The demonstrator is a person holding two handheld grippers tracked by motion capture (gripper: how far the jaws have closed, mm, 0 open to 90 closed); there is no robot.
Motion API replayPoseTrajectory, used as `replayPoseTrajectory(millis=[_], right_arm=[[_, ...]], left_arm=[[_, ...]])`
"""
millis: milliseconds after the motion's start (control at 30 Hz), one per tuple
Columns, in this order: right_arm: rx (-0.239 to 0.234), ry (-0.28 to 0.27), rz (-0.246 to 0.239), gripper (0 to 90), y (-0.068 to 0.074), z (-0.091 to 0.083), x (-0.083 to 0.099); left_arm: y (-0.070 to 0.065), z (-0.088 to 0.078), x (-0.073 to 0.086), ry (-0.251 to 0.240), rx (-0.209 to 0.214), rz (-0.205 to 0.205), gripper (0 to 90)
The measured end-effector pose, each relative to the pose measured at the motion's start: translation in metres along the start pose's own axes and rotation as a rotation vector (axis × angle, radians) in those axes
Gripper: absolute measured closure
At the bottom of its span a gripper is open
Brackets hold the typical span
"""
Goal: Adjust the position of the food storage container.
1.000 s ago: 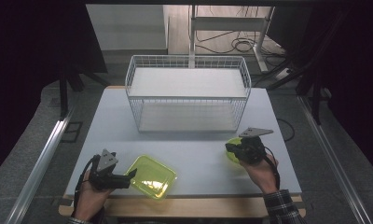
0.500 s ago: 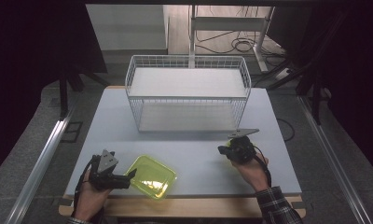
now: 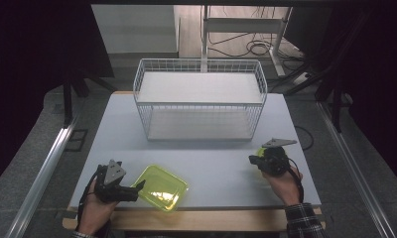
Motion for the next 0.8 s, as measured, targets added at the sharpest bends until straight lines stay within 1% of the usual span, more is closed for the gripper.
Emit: replayPoseTrajectory(millis=[67,100,167,200,233,267,300,333,367,400,433,467,533,567,633,667,700,733,767,800], right_arm=[[0.011,-0.005,0.009,88.7,-0.004,-0.002,0.001],[0.016,-0.008,0.013,88.7,-0.004,-0.003,0.002],[0.023,-0.016,0.006,88.7,-0.002,-0.004,0.001],[0.019,-0.024,0.006,88.6,0.000,-0.005,0.001],[0.016,-0.030,0.003,88.6,0.002,-0.005,0.000],[0.011,-0.038,-0.006,88.6,0.006,-0.005,0.000],[0.011,-0.038,-0.006,88.6,0.006,-0.005,0.000],[0.001,-0.046,-0.017,88.7,0.012,-0.005,-0.001],[-0.008,-0.048,-0.023,88.8,0.014,-0.004,-0.001],[-0.008,-0.048,-0.023,88.8,0.014,-0.004,-0.001],[-0.028,-0.048,-0.028,88.8,0.021,-0.003,0.000],[-0.038,-0.045,-0.030,88.8,0.024,-0.002,0.001],[-0.059,-0.039,-0.036,88.8,0.030,0.000,0.003],[-0.068,-0.034,-0.040,88.9,0.033,0.001,0.005],[-0.093,-0.027,-0.040,88.9,0.039,0.004,0.007],[-0.103,-0.023,-0.044,88.9,0.042,0.005,0.008],[-0.114,-0.016,-0.047,88.9,0.046,0.007,0.010],[-0.128,-0.009,-0.049,88.9,0.049,0.008,0.011],[-0.128,-0.009,-0.049,88.9,0.049,0.008,0.011],[-0.139,-0.006,-0.050,88.9,0.052,0.009,0.012]], left_arm=[[0.001,0.000,0.000,0.004,-0.002,-0.003,0.1],[0.002,-0.001,0.000,0.037,-0.007,-0.017,0.7],[0.005,-0.003,0.000,0.060,-0.012,-0.028,1.8],[0.006,-0.004,0.000,0.067,-0.014,-0.033,2.2],[0.009,-0.007,0.001,0.064,-0.003,-0.042,1.9],[0.013,-0.009,0.001,0.050,0.009,-0.058,2.2],[0.013,-0.009,0.001,0.050,0.009,-0.058,4.2],[0.019,-0.014,0.002,0.037,0.009,-0.092,7.6],[0.023,-0.016,0.003,0.034,0.001,-0.099,9.5],[0.023,-0.016,0.003,0.034,0.001,-0.099,13.7],[0.028,-0.019,0.006,0.029,0.018,-0.105,21.9],[0.030,-0.019,0.008,0.032,0.034,-0.107,30.1],[0.035,-0.016,0.015,0.072,0.069,-0.124,46.3],[0.035,-0.013,0.017,0.094,0.085,-0.120,56.1],[0.034,-0.007,0.021,0.148,0.095,-0.099,69.8],[0.034,-0.007,0.021,0.148,0.095,-0.099,76.4],[0.031,-0.002,0.022,0.183,0.126,-0.084,82.1],[0.029,0.000,0.022,0.192,0.137,-0.081,86.1],[0.029,0.000,0.022,0.192,0.137,-0.081,89.4],[0.026,0.003,0.022,0.206,0.163,-0.070,89.4]])
Point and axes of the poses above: each handheld gripper's, and its own axes: z roughly forward along the jaws, x roughly out of its underside, y roughly to its left, the point moved 2 cm from there along z, roughly forward along the jaws, and after that the axes turned 8 degrees about -x, right-handed, at the moved point
